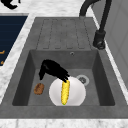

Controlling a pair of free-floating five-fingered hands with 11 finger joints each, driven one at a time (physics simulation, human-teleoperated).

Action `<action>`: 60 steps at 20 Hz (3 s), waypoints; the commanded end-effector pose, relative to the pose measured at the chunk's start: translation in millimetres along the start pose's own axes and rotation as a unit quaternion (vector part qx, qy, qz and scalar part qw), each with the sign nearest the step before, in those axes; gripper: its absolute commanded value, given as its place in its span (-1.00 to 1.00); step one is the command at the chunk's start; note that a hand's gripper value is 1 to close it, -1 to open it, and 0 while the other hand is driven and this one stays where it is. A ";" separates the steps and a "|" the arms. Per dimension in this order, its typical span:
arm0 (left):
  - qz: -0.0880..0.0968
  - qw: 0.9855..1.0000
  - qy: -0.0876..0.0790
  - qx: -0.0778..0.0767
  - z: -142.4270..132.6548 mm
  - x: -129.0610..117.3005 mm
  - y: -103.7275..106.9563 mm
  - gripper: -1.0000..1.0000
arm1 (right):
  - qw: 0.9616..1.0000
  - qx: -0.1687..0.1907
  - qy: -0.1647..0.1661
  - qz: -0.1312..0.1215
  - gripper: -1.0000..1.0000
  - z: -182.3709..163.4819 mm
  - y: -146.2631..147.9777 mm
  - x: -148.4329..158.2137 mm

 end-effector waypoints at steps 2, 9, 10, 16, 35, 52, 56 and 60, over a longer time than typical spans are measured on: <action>0.000 1.000 0.000 0.000 0.0 0.0 0.0 0.00 | 0.998 -0.005 0.005 -0.056 -1.00 -20.6 18.5 -7.4; 0.000 1.000 0.000 0.000 0.0 0.0 0.0 0.00 | 0.999 0.025 -0.016 -0.026 -1.00 -57.2 19.5 -13.4; 0.000 1.000 0.000 0.000 0.0 0.0 0.0 0.00 | 0.999 0.029 -0.016 -0.026 -1.00 -62.0 19.7 -13.5; 0.000 1.000 0.000 0.000 0.0 0.0 0.0 0.00 | 0.999 0.033 -0.008 -0.023 -1.00 -90.7 25.2 -13.3; 0.000 1.000 0.000 0.000 0.0 0.0 0.0 0.00 | 0.996 0.076 -0.022 -0.040 -1.00 -158.7 53.5 -19.5; 0.000 1.000 0.000 0.000 0.0 0.0 0.0 0.00 | 0.997 -0.065 -0.018 -0.044 1.00 -139.0 19.7 -21.4; 0.000 1.000 0.000 0.000 0.0 0.0 0.0 0.00 | 0.998 -0.052 -0.006 -0.042 1.00 -116.0 6.9 -22.7; 0.000 1.000 0.000 0.000 0.0 0.0 0.0 0.00 | 0.998 -0.046 -0.004 -0.039 1.00 -93.1 -8.2 -26.0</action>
